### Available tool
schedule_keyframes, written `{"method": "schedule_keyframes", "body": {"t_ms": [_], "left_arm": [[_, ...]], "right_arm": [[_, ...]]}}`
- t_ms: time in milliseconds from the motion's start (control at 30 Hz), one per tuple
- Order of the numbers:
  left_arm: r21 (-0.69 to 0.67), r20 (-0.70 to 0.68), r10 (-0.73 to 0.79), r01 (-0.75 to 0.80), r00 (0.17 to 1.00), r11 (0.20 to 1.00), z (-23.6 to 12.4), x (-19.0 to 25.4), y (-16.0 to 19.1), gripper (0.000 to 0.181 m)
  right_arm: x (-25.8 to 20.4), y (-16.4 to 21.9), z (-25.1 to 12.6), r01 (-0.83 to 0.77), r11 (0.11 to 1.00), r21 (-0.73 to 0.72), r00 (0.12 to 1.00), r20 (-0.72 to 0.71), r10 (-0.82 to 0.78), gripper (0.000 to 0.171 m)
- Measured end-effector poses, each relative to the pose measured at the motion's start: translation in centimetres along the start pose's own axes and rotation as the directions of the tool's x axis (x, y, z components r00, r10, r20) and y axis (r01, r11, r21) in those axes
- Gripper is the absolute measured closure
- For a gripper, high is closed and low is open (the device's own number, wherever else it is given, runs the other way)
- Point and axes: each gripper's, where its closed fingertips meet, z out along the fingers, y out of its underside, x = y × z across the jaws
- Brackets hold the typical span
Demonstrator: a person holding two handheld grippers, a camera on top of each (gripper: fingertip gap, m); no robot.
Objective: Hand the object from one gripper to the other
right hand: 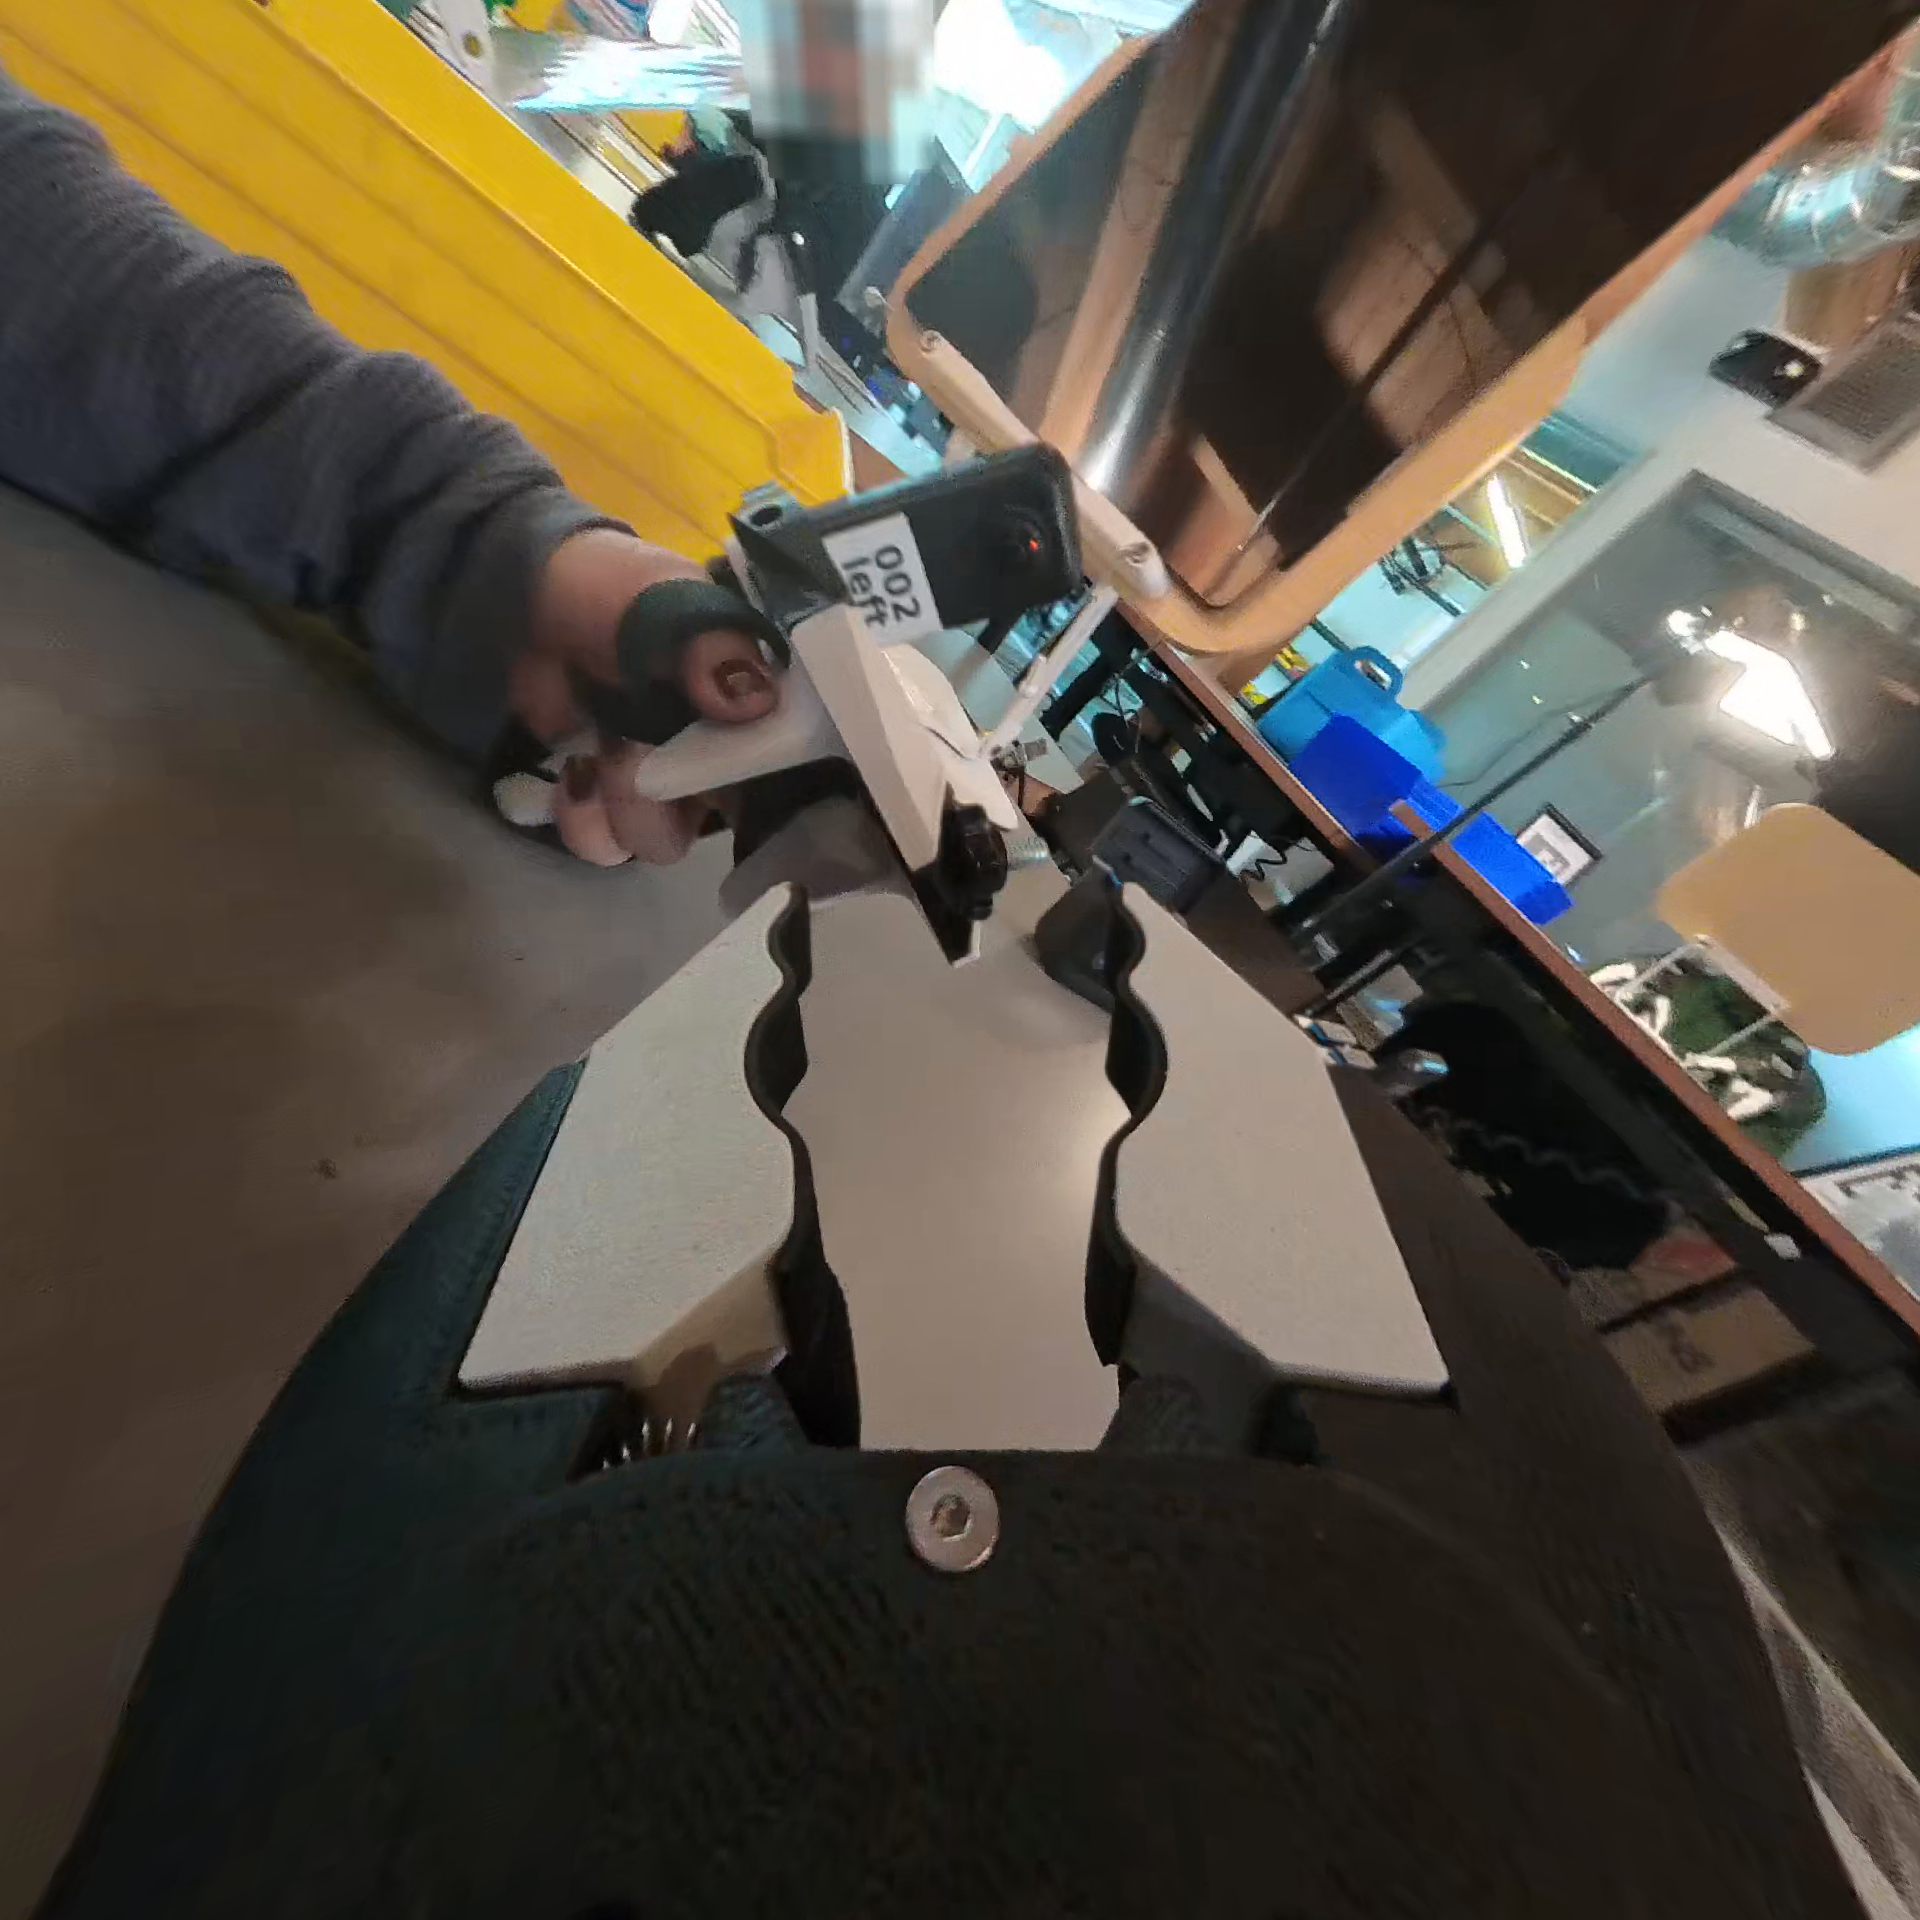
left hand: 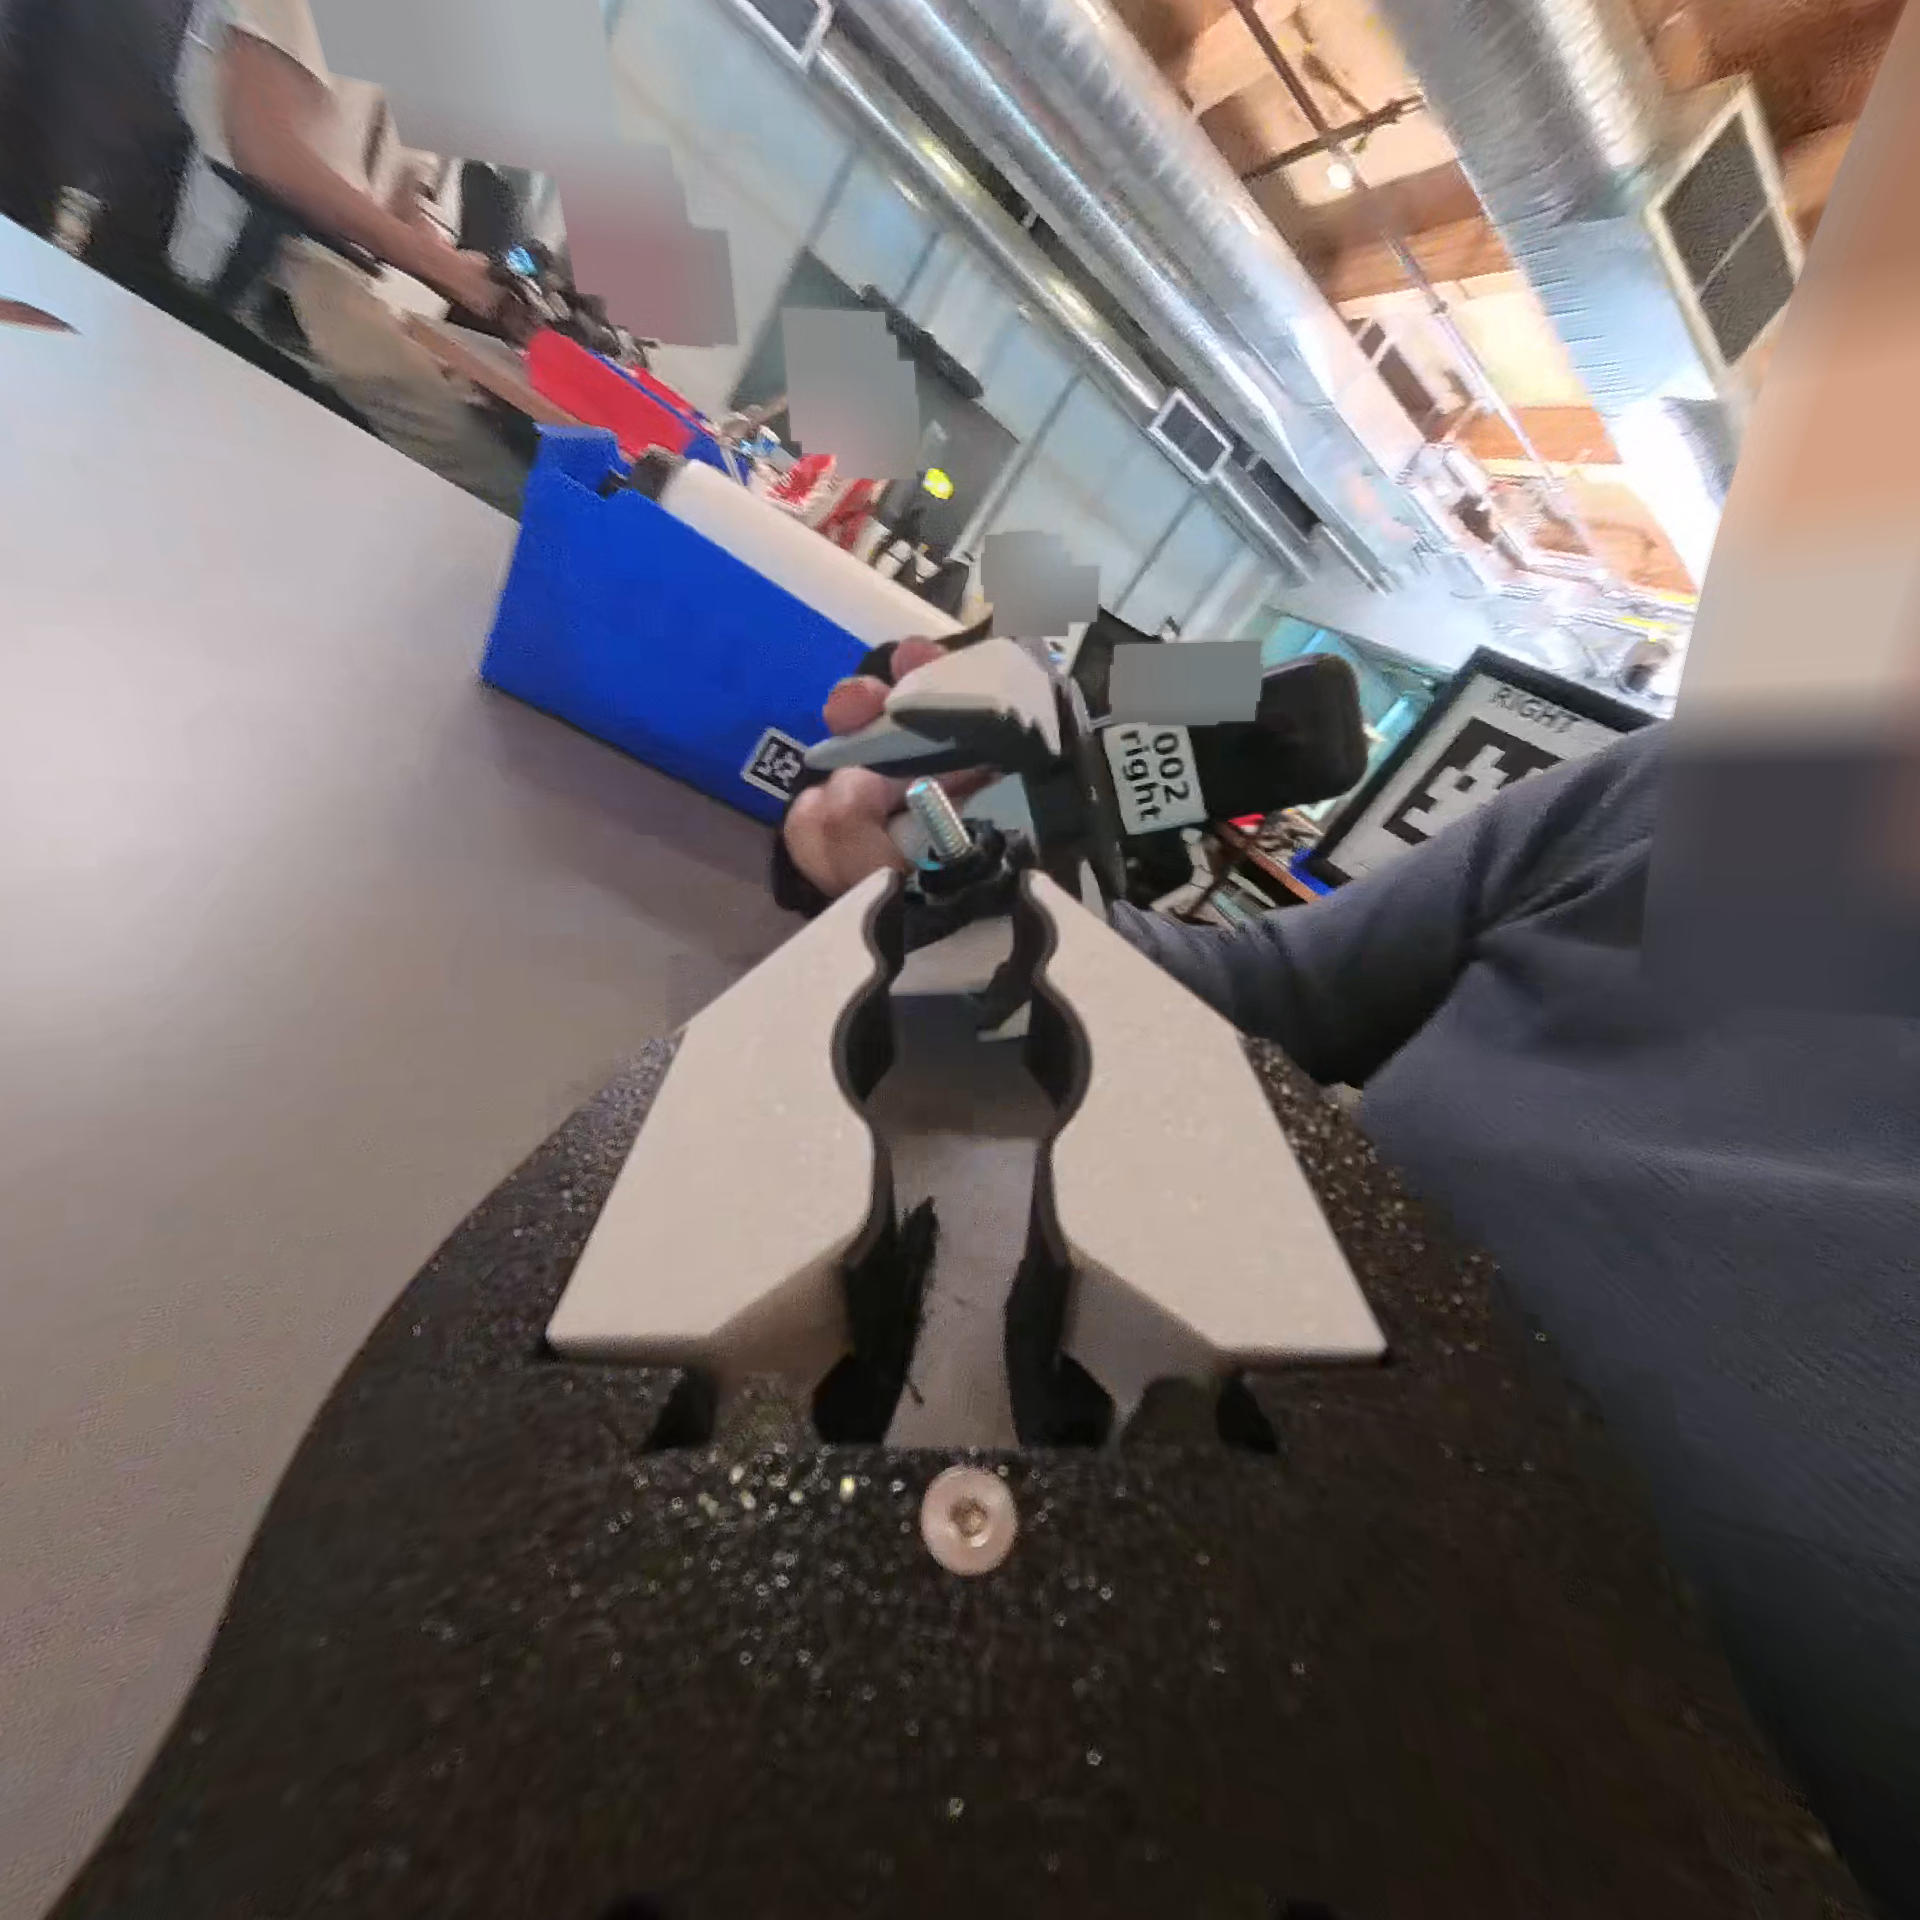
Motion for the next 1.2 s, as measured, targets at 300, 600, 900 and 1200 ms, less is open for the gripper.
{"method": "schedule_keyframes", "body": {"t_ms": [300,600,900,1200], "left_arm": [[-0.128,-0.085,-0.082,0.07,0.993,0.989,0.7,1.1,2.1,0.163],[-0.178,-0.134,-0.148,0.123,0.98,0.976,0.6,1.8,2.7,0.163],[-0.117,-0.178,-0.157,0.138,0.971,0.984,0.5,2.1,1.7,0.161],[-0.308,0.361,0.754,-0.693,0.549,0.652,-1.1,-2.7,-0.7,0.123]], "right_arm": [[-1.5,-0.2,0.2,0.045,0.999,-0.009,0.996,0.078,-0.044,0.141],[-2.4,-0.4,0.0,-0.005,1.0,-0.012,0.986,0.164,0.007,0.141],[-1.5,-0.3,0.0,-0.253,0.967,-0.036,0.947,0.195,0.255,0.148],[1.3,2.5,-0.4,-0.731,0.669,-0.137,0.654,0.141,0.744,0.148]]}}
